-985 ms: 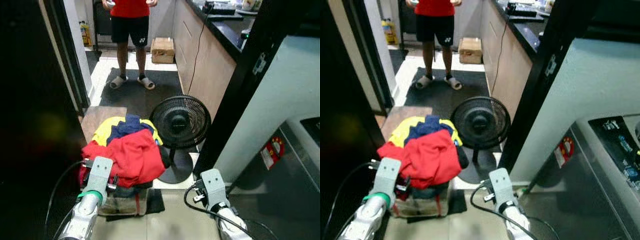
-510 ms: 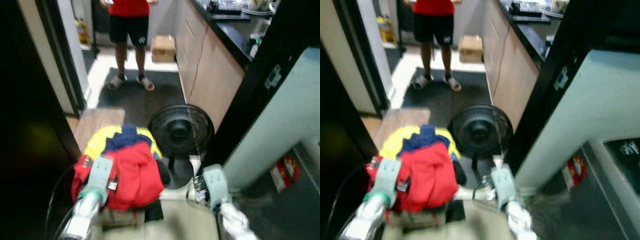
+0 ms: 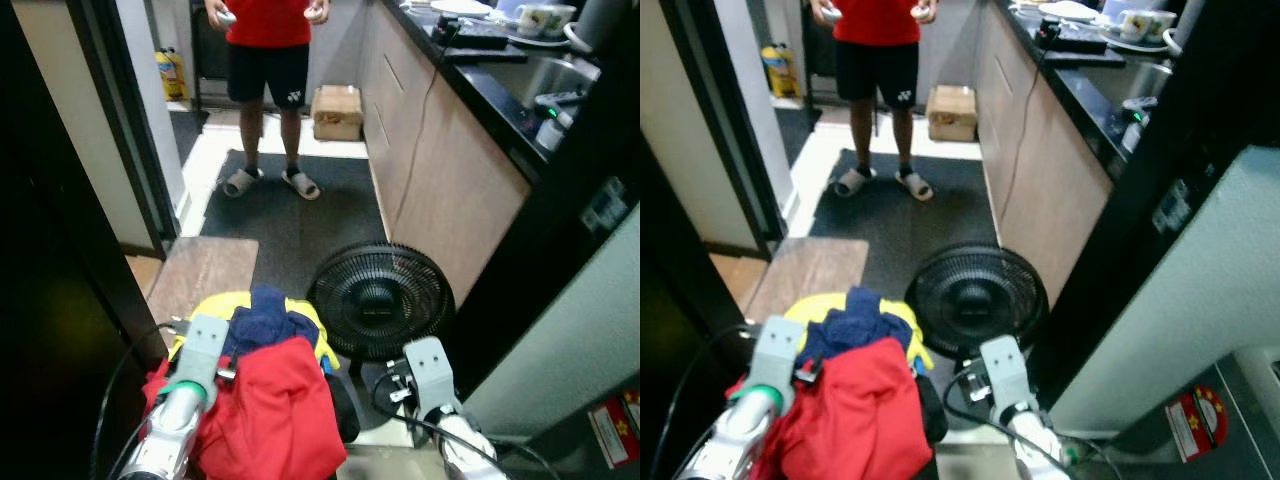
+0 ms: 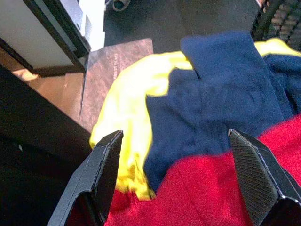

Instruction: Clothes washing

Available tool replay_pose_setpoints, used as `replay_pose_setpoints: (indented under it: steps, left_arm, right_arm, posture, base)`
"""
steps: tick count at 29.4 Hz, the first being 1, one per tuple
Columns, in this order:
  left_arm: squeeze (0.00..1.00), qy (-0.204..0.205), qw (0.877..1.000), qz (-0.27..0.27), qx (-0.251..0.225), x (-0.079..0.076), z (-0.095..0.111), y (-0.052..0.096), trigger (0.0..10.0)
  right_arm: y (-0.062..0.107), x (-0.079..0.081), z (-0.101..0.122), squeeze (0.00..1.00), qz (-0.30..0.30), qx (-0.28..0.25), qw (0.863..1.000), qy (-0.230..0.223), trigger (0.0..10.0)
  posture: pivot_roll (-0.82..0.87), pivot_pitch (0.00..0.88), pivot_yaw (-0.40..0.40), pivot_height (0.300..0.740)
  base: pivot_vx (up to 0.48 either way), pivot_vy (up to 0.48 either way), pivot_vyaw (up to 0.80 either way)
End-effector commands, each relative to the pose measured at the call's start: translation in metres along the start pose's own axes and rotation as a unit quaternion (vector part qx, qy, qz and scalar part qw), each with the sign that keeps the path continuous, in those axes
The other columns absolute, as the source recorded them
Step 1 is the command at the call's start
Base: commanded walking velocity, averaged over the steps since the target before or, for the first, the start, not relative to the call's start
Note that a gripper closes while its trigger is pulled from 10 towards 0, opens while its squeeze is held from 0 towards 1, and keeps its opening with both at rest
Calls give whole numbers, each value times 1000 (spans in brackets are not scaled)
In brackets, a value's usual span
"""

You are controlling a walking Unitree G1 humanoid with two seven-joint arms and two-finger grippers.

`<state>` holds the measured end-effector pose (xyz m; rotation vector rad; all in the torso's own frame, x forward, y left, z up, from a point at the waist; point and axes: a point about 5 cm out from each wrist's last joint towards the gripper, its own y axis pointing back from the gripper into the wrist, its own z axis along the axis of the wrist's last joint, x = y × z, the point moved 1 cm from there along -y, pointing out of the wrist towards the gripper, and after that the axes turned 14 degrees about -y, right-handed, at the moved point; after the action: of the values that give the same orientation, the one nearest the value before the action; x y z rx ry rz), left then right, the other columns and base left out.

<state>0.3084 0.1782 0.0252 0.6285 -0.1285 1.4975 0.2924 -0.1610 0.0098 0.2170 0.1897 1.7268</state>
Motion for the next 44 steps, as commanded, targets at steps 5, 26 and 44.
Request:
replay_pose_setpoints:
  steps: [5,26,44]
  left_arm:
    - [0,-11,1000,3,14,4,-9,1,10000]
    - [0,-44,986,-102,-120,-17,48,2,10000]
    - [0,-23,988,-139,65,-22,-43,24,10000]
  right_arm:
    - [1,2,-4,0,-1,5,1000,-8,10000]
    - [-13,-8,50,0,-18,-106,994,-1,10000]
    - [16,-21,-29,0,-31,79,996,-11,10000]
  posture:
    - [75,7,-8,740]
    - [72,34,-1,740]
    - [72,46,-7,740]
  base:
    - [0,0,0]
    - [0,0,0]
    - [0,0,0]
